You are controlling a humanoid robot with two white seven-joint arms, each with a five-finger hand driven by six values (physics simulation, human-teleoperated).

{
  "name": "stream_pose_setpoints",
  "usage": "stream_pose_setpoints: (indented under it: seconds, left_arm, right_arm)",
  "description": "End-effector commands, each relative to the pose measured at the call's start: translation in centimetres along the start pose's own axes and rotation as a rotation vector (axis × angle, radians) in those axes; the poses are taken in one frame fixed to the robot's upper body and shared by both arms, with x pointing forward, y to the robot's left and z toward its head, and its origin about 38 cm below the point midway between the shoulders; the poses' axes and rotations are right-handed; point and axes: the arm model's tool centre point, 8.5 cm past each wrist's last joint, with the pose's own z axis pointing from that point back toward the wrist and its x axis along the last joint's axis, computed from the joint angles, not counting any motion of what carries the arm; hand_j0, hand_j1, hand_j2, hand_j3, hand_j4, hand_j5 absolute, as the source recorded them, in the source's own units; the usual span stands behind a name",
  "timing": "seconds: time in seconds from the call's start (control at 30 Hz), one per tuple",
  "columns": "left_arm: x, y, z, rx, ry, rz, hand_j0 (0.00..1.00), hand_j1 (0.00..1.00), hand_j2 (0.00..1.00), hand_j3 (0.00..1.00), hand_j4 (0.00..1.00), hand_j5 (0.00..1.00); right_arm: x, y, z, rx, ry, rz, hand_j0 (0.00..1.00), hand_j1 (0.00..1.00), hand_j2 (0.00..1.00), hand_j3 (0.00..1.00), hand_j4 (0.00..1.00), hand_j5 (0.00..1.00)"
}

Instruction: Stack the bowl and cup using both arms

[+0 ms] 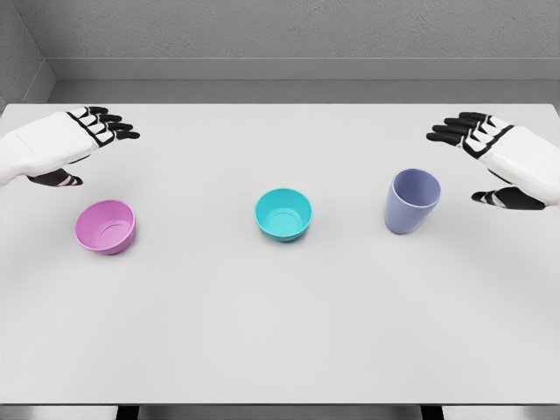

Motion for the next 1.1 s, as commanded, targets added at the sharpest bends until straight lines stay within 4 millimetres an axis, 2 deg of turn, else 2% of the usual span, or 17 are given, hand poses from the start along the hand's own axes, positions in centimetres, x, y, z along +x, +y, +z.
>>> stream_pose_setpoints:
  seconds: [0.0,0.17,0.27,0.43,0.57,0.7,1.07]
  left_arm:
    - [-0.1,0.1,0.1,0.004,0.001,0.004,1.0,1.0,1.0,1.0,1.0,1.0]
    - [-0.4,-1.3,1.2,-0.121,0.009,0.033,1.0,1.0,1.0,1.0,1.0,1.0]
    - [-0.9,-1.2,2.1,-0.126,0.019,0.048,1.0,1.0,1.0,1.0,1.0,1.0]
    - [-2.5,-3.2,3.3,-0.117,0.063,0.191,1.0,1.0,1.0,1.0,1.0,1.0]
    - [-2.9,-4.7,3.9,-0.137,0.082,0.246,1.0,1.0,1.0,1.0,1.0,1.0]
    - [-2.9,-6.8,4.5,-0.171,0.101,0.292,1.0,1.0,1.0,1.0,1.0,1.0]
    - [-0.4,-9.0,2.3,-0.215,0.03,0.317,1.0,1.0,1.0,1.0,1.0,1.0]
  right_arm:
    - [0.1,-0.2,0.0,-0.004,-0.005,-0.001,1.0,1.0,1.0,1.0,1.0,1.0]
    - [0.1,-0.7,-0.1,-0.009,-0.02,0.008,1.0,1.0,1.0,1.0,1.0,1.0]
    - [0.1,-0.9,-0.3,-0.01,-0.018,0.012,1.0,1.0,1.0,1.0,1.0,1.0]
    - [0.0,-1.3,-0.3,-0.023,-0.017,0.018,1.0,1.0,1.0,1.0,1.0,1.0]
    - [0.0,-2.2,-0.1,-0.04,-0.028,0.034,1.0,1.0,1.0,1.0,1.0,1.0]
    - [-0.1,-2.0,-0.1,-0.036,-0.025,0.031,1.0,1.0,1.0,1.0,1.0,1.0]
    - [-0.2,-2.0,-0.1,-0.038,-0.023,0.027,1.0,1.0,1.0,1.0,1.0,1.0]
